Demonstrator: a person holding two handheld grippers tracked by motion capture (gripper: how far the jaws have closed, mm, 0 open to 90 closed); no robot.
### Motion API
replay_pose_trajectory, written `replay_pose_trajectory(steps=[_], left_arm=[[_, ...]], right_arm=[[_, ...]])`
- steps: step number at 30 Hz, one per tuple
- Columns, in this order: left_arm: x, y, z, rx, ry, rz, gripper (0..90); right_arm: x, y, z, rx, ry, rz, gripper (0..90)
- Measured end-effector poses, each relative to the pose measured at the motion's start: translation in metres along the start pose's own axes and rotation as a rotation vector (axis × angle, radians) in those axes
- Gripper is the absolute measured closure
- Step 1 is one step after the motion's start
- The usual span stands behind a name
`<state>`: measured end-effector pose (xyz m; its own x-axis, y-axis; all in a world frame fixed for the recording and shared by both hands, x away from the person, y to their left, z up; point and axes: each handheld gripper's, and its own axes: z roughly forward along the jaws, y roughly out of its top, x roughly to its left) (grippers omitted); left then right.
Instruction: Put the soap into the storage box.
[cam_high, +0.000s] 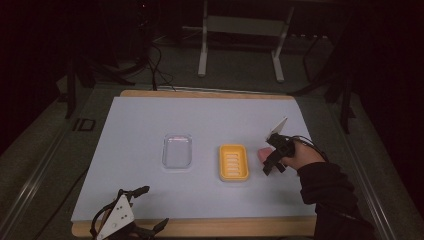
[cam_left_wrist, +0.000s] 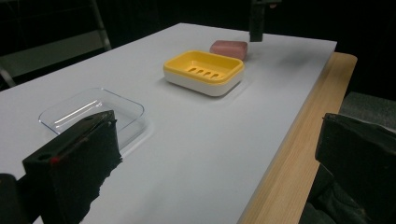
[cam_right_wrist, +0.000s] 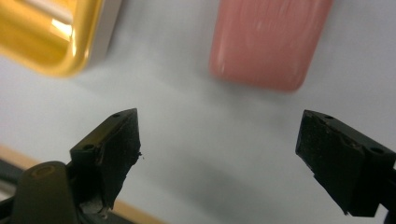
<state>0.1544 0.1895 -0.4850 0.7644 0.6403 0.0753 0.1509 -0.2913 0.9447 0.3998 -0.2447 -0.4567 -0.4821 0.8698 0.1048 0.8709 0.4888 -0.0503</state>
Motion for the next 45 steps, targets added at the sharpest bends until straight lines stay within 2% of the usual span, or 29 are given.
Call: replay_pose_trajectory(steps=[2, 7, 10, 13, 16, 17, 23, 24, 28, 33, 35, 45], left_arm=[[0.000, 0.000, 0.000, 0.000, 0.000, -0.001, 0.3], [0.000, 0.000, 0.000, 0.000, -0.001, 0.000, 0.2], [0.000, 0.000, 0.001, 0.001, -0.002, 0.000, 0.3], [0.000, 0.000, 0.001, 0.001, -0.002, 0.000, 0.2], [0.000, 0.000, 0.001, 0.001, -0.002, 0.000, 0.3], [0.000, 0.000, 0.000, 0.000, -0.002, -0.001, 0.3], [0.000, 0.000, 0.000, 0.001, -0.004, 0.000, 0.3], [0.000, 0.000, 0.000, 0.000, -0.004, -0.001, 0.2], [0.000, 0.000, 0.000, 0.000, -0.004, -0.001, 0.2], [0.000, 0.000, 0.001, 0.000, -0.004, 0.001, 0.3], [0.000, 0.000, 0.000, 0.000, -0.004, 0.000, 0.2], [0.000, 0.000, 0.000, -0.001, -0.004, 0.000, 0.2]], right_arm=[[0.000, 0.003, 0.000, -0.010, 0.000, 0.006, 13.5], [-0.001, 0.012, 0.003, -0.050, -0.037, -0.020, 13.6], [-0.004, 0.015, 0.005, -0.057, -0.043, -0.001, 13.7], [-0.006, 0.019, 0.007, -0.095, -0.079, 0.012, 13.8], [-0.007, 0.022, 0.008, -0.109, -0.071, 0.011, 13.9], [-0.007, 0.024, 0.009, -0.129, -0.066, 0.013, 13.9], [-0.010, 0.028, 0.011, -0.161, -0.080, 0.017, 11.4], [-0.011, 0.030, 0.013, -0.162, -0.093, 0.031, 11.4], [-0.013, 0.032, 0.019, -0.165, -0.095, 0.046, 13.6], [-0.015, 0.034, 0.026, -0.158, -0.074, 0.058, 19.5], [-0.015, 0.035, 0.029, -0.151, -0.080, 0.065, 23.4], [-0.013, 0.037, 0.040, -0.130, -0.121, 0.090, 31.3]])
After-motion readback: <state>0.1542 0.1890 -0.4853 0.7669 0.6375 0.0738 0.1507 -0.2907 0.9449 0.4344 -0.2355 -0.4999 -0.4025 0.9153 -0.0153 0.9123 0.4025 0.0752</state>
